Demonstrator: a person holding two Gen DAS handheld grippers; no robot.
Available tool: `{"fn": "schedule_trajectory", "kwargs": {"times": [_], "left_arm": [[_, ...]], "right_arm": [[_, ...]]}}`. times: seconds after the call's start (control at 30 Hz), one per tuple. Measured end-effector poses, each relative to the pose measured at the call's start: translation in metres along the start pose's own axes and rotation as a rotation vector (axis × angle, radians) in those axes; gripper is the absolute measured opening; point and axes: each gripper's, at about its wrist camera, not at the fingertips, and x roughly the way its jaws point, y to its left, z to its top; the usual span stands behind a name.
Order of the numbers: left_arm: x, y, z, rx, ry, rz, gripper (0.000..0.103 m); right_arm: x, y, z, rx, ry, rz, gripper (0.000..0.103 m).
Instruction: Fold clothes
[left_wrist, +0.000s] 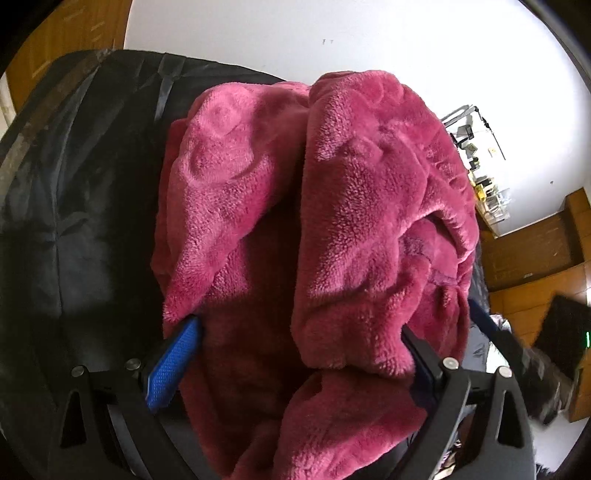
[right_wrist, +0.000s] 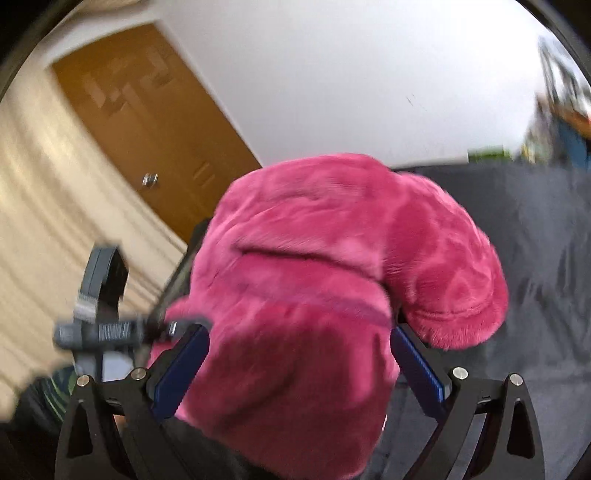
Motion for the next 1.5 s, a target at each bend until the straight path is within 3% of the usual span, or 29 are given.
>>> {"fn": "schedule_trajectory", "kwargs": {"times": [0.07,0.17,0.37,0.53,0.7,0.8,0.93,1.07,1.23,1.37,1.43,1.5], "left_arm": [[0.001,0.0,0.0,0.001,0.0,0.0,0.099],[0.002,0.001,-0.002,0.001,-0.001,-0.004,0.099],[0.004,0.0,-0.006,0.01,-0.01,-0.004,0.099],[0.002,0.002,-0.013,-0.004,-0.018,-0.009,0.099],[0.006,0.004,-0.026,0.002,-0.005,-0.009,0.099],[0.012,0.01,-0.032,-0.019,0.003,-0.008,0.099],[0.019,0.019,-0.038,-0.061,0.018,-0.023,0.099],[0.011,0.008,-0.035,-0.031,0.003,-0.011,0.099],[-0.011,-0.01,-0.03,0.014,-0.049,0.009,0.099],[-0.035,-0.034,-0.03,0.02,-0.121,-0.012,0.099],[-0.053,-0.008,-0.006,0.038,-0.15,-0.03,0.099],[-0.057,-0.013,-0.004,0.082,-0.16,-0.049,0.099]], "right_arm": [[0.011,-0.018,0.013,0.071,0.019,0.03,0.1],[0.029,-0.037,0.033,0.104,0.031,-0.001,0.1],[0.054,-0.013,0.094,-0.135,-0.001,-0.173,0.1],[0.081,0.041,0.133,-0.352,-0.015,-0.217,0.1],[0.139,0.078,0.132,-0.472,0.127,-0.178,0.1],[0.177,0.078,0.122,-0.531,0.228,-0.235,0.1],[0.186,0.075,0.125,-0.508,0.263,-0.232,0.1],[0.167,0.082,0.129,-0.508,0.198,-0.189,0.1],[0.097,0.098,0.133,-0.47,0.052,-0.107,0.1],[0.049,0.077,0.126,-0.335,-0.038,-0.074,0.1],[0.032,0.058,0.117,-0.268,-0.04,-0.091,0.1],[0.029,0.037,0.108,-0.213,-0.01,-0.113,0.1]]}}
